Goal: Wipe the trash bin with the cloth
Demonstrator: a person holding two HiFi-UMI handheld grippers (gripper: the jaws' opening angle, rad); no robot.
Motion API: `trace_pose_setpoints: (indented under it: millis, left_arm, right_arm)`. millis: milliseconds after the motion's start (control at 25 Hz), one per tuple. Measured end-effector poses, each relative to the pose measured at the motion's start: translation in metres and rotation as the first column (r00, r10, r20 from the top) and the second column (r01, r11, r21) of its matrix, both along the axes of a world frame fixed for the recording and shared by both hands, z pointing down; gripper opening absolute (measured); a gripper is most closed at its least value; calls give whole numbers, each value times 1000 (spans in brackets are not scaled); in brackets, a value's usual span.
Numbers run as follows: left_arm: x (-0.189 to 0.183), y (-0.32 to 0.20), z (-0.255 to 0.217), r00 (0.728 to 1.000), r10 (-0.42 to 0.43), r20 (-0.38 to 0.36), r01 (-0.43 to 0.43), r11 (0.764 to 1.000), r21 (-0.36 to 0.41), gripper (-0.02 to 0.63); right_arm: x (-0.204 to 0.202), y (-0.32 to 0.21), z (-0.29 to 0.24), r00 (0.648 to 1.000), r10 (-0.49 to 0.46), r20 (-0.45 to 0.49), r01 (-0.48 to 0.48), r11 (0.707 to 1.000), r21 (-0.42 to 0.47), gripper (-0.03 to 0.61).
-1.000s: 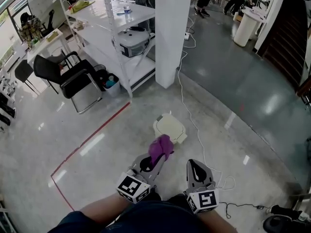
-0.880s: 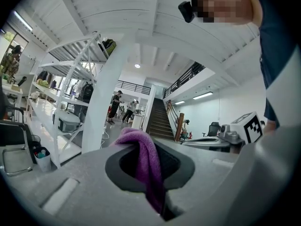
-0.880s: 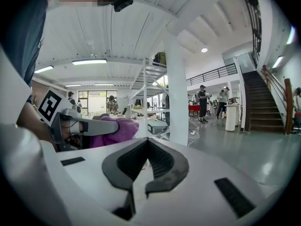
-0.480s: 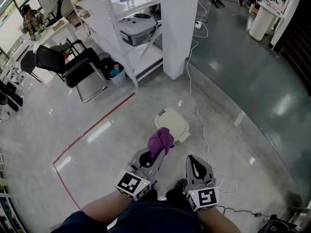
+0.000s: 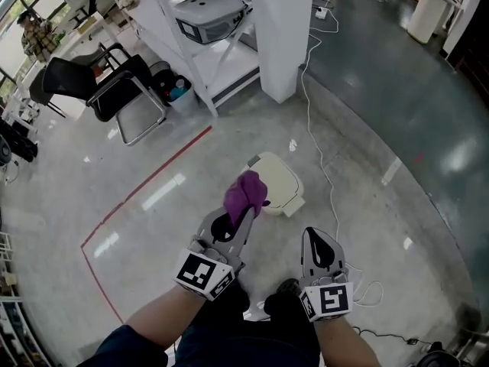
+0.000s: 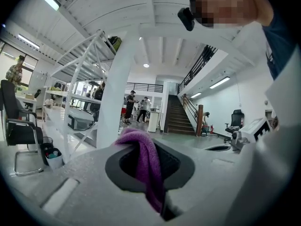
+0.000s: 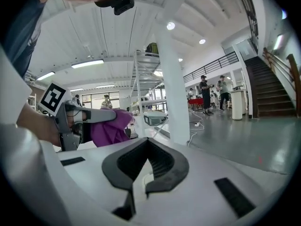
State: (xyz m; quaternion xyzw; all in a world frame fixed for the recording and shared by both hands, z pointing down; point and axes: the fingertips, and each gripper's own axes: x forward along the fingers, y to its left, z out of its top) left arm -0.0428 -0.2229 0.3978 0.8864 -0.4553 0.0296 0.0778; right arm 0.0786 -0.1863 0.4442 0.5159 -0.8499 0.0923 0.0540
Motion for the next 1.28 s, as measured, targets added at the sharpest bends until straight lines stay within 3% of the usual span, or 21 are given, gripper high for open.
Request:
trace_pose_setpoints:
  millis: [880,1080,1280]
  left_arm:
    - [-29,-146,303,993,-42,109,38,999,37,23]
    - [-24,-179,350,987,-36,157,27,998,60,23]
    - [-10,-227,389,968,-12,252,-3,998,59,23]
  right_arm:
    - [12,-96,257,995,86,-50,-77,984,162,6]
    - [14,-105,295,995,90,-43,-81,979,188,6]
    - [20,-106,314,993,106,-53,-93,973,210,6]
